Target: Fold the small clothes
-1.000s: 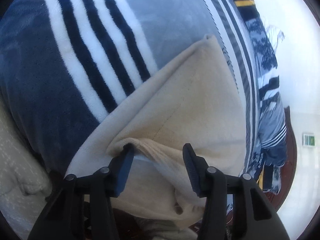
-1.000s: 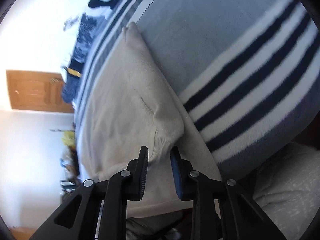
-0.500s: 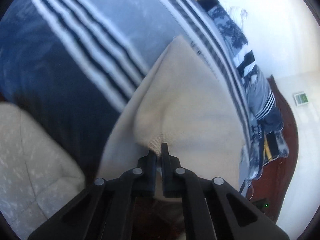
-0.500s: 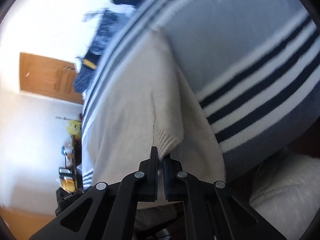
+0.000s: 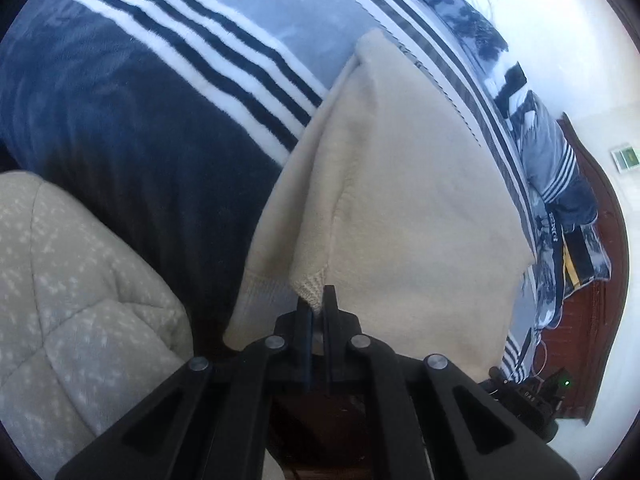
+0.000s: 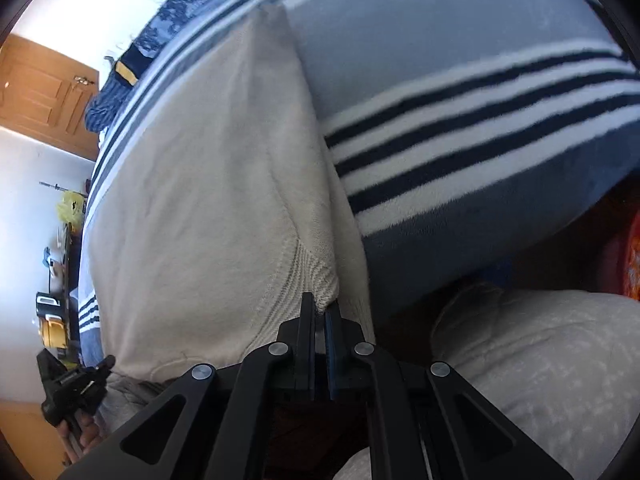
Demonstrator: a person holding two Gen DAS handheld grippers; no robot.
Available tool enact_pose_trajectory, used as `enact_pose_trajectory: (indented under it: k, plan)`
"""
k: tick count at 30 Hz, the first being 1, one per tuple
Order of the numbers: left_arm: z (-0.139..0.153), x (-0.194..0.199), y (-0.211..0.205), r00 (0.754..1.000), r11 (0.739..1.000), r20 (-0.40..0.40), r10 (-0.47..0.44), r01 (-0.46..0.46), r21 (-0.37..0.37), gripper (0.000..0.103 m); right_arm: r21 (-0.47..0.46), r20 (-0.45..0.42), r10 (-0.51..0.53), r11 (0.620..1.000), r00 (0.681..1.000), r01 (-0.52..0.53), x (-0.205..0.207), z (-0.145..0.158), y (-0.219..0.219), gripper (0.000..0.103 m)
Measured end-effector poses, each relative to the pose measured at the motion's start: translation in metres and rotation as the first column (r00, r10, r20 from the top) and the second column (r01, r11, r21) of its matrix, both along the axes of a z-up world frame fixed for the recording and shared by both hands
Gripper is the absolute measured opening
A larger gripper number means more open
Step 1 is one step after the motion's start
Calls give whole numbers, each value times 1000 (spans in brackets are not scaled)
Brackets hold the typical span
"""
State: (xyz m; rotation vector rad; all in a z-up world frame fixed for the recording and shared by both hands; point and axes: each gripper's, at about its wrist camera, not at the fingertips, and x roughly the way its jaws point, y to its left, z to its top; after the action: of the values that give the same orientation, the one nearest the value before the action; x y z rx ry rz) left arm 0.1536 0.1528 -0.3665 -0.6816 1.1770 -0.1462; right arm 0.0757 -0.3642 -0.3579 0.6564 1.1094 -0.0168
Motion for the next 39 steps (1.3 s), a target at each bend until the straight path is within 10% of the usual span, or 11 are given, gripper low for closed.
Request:
enact_pose_trajectory:
  k: [14,16,18,20,26,28,29,32,39]
  plan:
    - [4,-3,-6,999,993,-37,-19,23,119,10,-128,-100,10,991,995,-23,15,-11,13,11]
    - [18,-10,3,1000,988,19,3,-6,153,22,-109,-50,-15,994,999,9,6,-3,2,26]
    - [29,-16,12,996,982,72,62,-73,176,37,-68,31,-57,996,998,59,-3,9,-12,71]
    - [31,-10,16,995,978,79,56,-71,194,40,-36,73,-88,995,993,91,-7,13,-22,75]
    - [10,26,10,1000,981,16,5,-8,193,47,50,15,-124,991,992,123,13,-11,-26,74]
    - [7,29,9,1000,978,8,-4,2,207,47,38,-7,-113,993,994,114,17,-18,-19,57]
    - [7,29,10,1000,980,9,-5,3,200,47,42,-26,-97,994,995,98,20,-21,-18,28]
    - [4,25,8,1000,985,11,9,-10,170,47,-30,-16,-69,997,997,69,19,-11,0,12]
    - [-1,23,5,1000,988,-1,16,-16,153,47,-107,-20,-98,990,995,96,13,8,15,13]
